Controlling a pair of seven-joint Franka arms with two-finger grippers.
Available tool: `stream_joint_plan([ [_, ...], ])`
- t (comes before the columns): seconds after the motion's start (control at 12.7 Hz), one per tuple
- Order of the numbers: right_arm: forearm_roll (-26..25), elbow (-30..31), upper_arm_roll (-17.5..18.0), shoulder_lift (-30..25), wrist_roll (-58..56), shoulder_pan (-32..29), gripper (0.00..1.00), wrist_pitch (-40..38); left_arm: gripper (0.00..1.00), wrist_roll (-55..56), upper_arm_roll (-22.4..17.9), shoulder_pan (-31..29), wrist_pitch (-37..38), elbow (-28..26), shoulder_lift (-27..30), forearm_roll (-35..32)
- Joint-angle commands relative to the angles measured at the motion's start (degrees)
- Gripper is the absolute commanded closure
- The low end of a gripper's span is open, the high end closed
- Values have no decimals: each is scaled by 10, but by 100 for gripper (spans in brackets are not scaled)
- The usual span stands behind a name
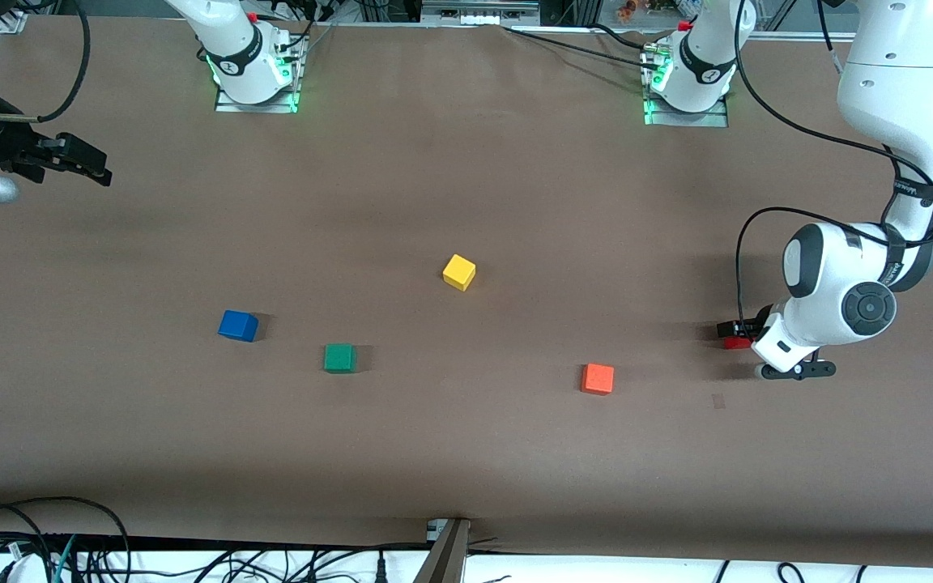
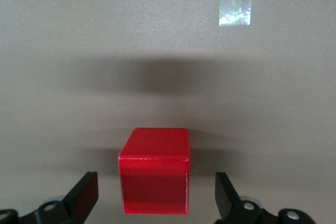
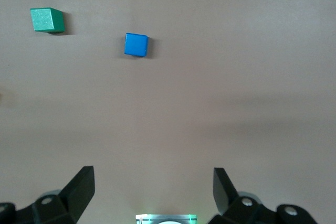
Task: Pass red block to right arm, stack on blue
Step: 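Close the left gripper on the red cube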
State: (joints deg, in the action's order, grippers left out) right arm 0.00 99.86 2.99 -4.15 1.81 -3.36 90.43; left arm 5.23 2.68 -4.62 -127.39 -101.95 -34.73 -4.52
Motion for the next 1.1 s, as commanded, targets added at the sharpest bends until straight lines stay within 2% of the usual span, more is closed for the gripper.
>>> stream_joint_plan([
  [0.0, 0, 2, 3, -5, -4, -4, 0, 1, 27, 2, 0, 0, -2, 4, -5, -12],
  [0.39, 0, 2, 3, -4, -4, -4, 0, 1, 91, -10, 0, 0, 3, 5, -3, -14],
  [0.47, 0, 2, 3, -4, -4, -4, 0, 1, 100, -27, 0, 0, 6, 5, 1, -16],
  [0.86, 0, 2, 3, -4, -4, -4, 0, 2, 100, -67, 7, 1, 38, 15, 23, -17],
  [1.02, 0, 2, 3, -4, -4, -4, 0, 2, 100, -156, 9, 9, 52, 16, 40, -16],
])
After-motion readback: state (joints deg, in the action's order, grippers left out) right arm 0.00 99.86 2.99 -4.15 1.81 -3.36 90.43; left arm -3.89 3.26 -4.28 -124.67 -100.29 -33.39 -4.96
